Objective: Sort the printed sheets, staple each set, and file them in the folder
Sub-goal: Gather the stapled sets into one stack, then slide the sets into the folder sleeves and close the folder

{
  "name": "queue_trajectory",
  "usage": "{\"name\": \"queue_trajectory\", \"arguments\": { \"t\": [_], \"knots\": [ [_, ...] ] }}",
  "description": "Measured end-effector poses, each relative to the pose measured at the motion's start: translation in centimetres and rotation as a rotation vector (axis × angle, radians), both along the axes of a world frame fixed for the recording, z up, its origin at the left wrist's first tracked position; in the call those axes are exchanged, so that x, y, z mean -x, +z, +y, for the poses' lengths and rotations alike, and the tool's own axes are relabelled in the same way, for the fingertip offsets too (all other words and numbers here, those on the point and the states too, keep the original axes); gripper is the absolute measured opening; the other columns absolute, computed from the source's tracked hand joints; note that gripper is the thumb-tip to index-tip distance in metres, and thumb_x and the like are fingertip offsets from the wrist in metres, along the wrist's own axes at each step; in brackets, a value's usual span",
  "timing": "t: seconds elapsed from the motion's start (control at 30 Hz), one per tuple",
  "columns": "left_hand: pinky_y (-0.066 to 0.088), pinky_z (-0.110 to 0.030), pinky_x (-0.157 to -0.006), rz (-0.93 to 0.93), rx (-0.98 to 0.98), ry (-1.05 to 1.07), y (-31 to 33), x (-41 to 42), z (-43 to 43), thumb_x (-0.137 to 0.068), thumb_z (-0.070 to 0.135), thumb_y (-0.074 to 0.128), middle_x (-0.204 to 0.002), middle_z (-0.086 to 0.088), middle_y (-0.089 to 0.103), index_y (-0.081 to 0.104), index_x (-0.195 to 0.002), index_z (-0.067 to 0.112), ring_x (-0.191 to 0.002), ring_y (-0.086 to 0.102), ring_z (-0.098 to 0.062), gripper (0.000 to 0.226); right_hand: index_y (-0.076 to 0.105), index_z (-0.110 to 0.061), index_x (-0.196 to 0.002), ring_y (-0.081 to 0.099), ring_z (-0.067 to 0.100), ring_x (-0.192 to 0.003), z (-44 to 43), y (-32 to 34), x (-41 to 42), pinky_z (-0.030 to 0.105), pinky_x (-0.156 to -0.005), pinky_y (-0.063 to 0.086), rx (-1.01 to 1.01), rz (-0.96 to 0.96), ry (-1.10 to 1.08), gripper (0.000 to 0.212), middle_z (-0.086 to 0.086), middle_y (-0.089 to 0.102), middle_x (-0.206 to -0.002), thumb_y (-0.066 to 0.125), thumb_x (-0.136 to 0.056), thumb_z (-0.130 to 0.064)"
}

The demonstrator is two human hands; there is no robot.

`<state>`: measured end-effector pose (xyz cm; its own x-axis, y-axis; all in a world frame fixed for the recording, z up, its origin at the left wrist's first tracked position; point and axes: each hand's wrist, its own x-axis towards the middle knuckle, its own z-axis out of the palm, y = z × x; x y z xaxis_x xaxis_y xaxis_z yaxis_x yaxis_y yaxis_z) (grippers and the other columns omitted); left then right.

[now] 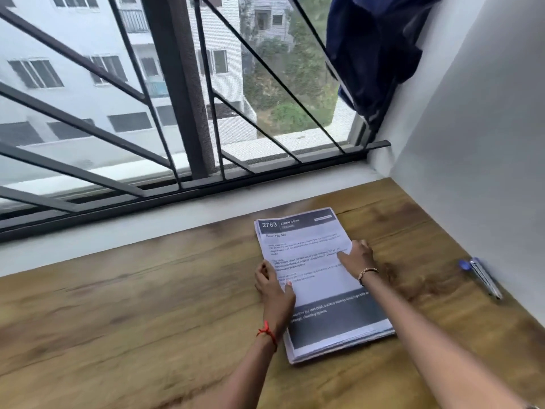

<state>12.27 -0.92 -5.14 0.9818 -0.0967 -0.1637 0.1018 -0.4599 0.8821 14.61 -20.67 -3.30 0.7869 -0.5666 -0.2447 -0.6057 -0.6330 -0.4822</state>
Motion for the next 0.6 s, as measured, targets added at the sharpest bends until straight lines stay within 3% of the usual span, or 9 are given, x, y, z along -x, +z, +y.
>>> {"name": "queue_trajectory", "arguments": {
  "t": [0.13,0.27,0.43,0.6],
  "knots": [
    [0.010,-0.033,-0.115,0.022,-0.010,-0.001,-0.2,0.3,-2.7,-0.086,0.003,0.050,-0.146,-0.018,0.014,0.016,-0.146,0.002,-0.136,0.013,-0.031,0.068,0.050,0.003,-0.112,0.039,0.034,-0.122,-3.0,0.3,-0.3,0.033,-0.099,0.036,0.022,0.099,0.051,0.037,0.019,0.040,-0.129,0.055,-0.087,-0.025],
    [0.010,-0.034,-0.113,0.003,-0.063,-0.019,0.0,0.2,-2.6,-0.086,0.006,0.051,-0.145,-0.019,0.016,0.018,-0.145,0.002,-0.134,0.015,-0.032,0.067,0.041,-0.001,-0.125,0.032,0.032,-0.126,-2.4,0.8,-0.4,0.039,-0.103,0.031,0.113,0.185,0.052,0.046,0.013,0.033,-0.136,0.050,-0.089,-0.029],
    [0.016,-0.037,-0.110,-0.058,-0.136,-0.033,1.3,0.1,0.7,-0.083,0.023,0.046,-0.139,-0.017,0.028,0.034,-0.134,0.004,-0.132,0.022,-0.034,0.056,0.013,-0.006,-0.146,0.011,0.028,-0.141,2.0,1.9,-0.3,0.046,-0.113,0.014,0.209,0.051,0.170,0.066,0.009,0.013,-0.153,0.044,-0.094,-0.030],
    [0.012,-0.035,-0.114,-0.138,-0.249,0.011,2.6,0.4,6.8,-0.091,0.016,0.051,-0.147,-0.014,0.022,0.026,-0.142,0.006,-0.137,0.018,-0.028,0.058,0.005,-0.009,-0.149,-0.003,0.020,-0.146,9.7,3.6,-0.2,0.044,-0.117,0.004,0.163,-0.022,0.406,0.068,0.005,0.001,-0.158,0.040,-0.097,-0.033]
  ]
}}
